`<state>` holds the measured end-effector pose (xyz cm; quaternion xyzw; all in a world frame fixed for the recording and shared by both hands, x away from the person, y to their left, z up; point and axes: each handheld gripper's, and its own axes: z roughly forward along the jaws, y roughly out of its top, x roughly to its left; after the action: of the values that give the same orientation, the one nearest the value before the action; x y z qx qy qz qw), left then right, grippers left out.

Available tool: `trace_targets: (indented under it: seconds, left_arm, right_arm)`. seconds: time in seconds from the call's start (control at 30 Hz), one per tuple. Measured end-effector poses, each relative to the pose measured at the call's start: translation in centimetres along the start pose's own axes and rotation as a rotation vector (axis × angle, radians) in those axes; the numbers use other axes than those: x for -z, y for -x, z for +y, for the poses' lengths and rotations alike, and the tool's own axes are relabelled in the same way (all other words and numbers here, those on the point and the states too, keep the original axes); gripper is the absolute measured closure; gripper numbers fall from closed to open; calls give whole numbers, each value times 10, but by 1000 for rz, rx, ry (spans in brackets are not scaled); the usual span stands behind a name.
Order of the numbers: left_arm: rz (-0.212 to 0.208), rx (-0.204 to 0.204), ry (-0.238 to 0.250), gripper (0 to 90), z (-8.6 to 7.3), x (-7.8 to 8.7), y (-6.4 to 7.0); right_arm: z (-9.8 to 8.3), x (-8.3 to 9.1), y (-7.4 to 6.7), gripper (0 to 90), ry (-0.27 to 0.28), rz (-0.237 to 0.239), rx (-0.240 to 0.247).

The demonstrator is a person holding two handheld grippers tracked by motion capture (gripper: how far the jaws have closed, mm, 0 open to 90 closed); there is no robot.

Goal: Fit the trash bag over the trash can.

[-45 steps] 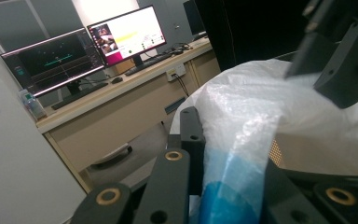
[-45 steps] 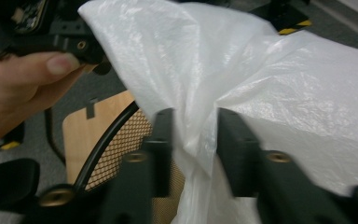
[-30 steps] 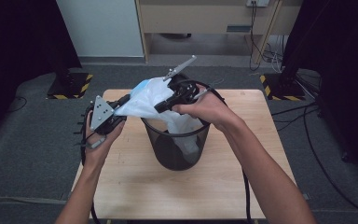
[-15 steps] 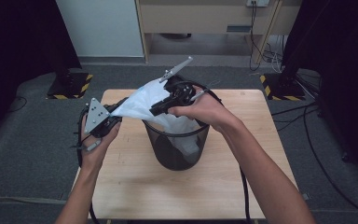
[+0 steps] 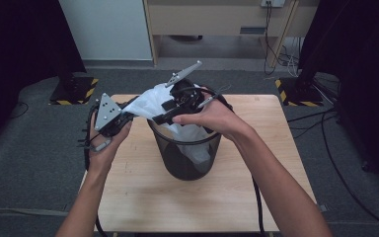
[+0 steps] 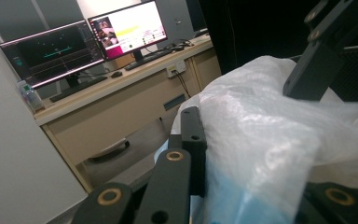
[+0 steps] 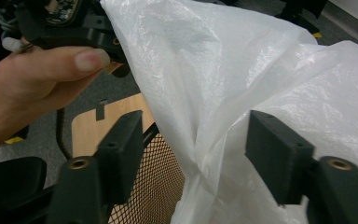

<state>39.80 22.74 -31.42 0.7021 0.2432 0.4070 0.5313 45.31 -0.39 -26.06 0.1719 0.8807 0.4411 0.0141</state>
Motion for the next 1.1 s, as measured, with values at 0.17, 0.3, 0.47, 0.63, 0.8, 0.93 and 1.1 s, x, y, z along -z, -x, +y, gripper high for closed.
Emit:
trace_targets:
  seconds: [0.17,0.3,0.47,0.63,0.8,0.93,1.1]
  left_arm:
    - [-1,-2,11,849,1,3,0]
    - [-2,1,19,818,-2,6,-2]
    - [12,8,28,744,-5,7,-4]
    - [42,27,37,622,-11,10,-8]
    - [48,42,43,599,-17,15,-11]
    - [52,43,45,599,-20,17,-11]
    - [56,63,58,597,-21,21,-14]
  right_arm:
    - [2,-4,2,735,4,-3,4]
    - [1,-3,5,900,-14,-1,-14]
    - [0,-1,8,900,-21,-5,-21]
    - [-3,6,14,900,-15,-20,-37]
    - [-8,16,21,900,-8,-39,-54]
    - [-11,23,24,900,-10,-57,-60]
    - [-17,33,30,900,-12,-80,-80]
